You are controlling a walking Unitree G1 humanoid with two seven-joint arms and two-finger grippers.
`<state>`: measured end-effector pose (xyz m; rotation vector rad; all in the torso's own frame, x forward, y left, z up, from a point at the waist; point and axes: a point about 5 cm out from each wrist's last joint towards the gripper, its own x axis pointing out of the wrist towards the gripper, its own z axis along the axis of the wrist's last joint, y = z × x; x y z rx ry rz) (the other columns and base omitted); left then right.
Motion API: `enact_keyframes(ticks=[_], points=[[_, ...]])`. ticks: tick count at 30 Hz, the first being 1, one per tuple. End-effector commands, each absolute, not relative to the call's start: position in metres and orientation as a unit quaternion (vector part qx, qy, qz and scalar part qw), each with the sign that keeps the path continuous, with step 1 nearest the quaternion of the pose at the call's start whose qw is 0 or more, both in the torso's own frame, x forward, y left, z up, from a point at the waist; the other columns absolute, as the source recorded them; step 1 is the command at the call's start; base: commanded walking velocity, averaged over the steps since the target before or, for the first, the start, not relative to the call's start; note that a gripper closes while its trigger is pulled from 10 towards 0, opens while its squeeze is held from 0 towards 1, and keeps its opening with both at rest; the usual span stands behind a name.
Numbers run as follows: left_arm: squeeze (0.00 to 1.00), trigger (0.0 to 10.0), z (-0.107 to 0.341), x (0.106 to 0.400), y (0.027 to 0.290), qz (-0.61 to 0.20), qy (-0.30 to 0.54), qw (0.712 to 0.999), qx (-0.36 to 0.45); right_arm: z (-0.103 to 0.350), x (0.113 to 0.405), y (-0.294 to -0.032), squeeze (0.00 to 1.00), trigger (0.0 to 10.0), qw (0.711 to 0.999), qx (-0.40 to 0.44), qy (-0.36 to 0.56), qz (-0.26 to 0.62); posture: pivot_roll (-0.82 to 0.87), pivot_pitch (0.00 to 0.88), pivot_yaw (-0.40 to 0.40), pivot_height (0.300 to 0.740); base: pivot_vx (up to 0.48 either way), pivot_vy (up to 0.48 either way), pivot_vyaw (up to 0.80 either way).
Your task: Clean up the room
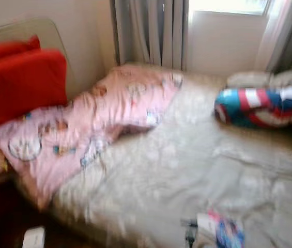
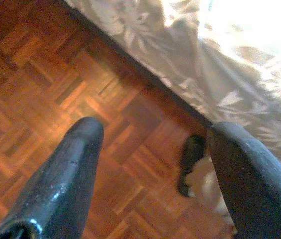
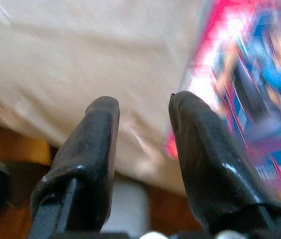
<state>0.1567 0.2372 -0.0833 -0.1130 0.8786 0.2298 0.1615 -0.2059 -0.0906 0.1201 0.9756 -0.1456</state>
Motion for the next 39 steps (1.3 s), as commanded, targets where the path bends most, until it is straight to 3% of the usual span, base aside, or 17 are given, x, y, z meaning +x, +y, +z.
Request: enact_keyframes(ticks=[1,39], points=[[0.0,10.0,-0.082,0.157,0.241,0.113,0.426,0.896,-0.046,-0.089,0.166,-0.203,0.0,10.0,0.882,0.065,0.462,-0.069,0.0,0.0,0.002,0.74,0.0,0.307,0.0],[0.0,10.0,-0.079,0.165,0.239,0.11,0.416,0.902,-0.044,-0.089,0.165,-0.208,0.0,10.0,0.88,0.068,0.464,-0.076,0.01,0.0,0.006,0.74,0.0,0.325,0.0]])
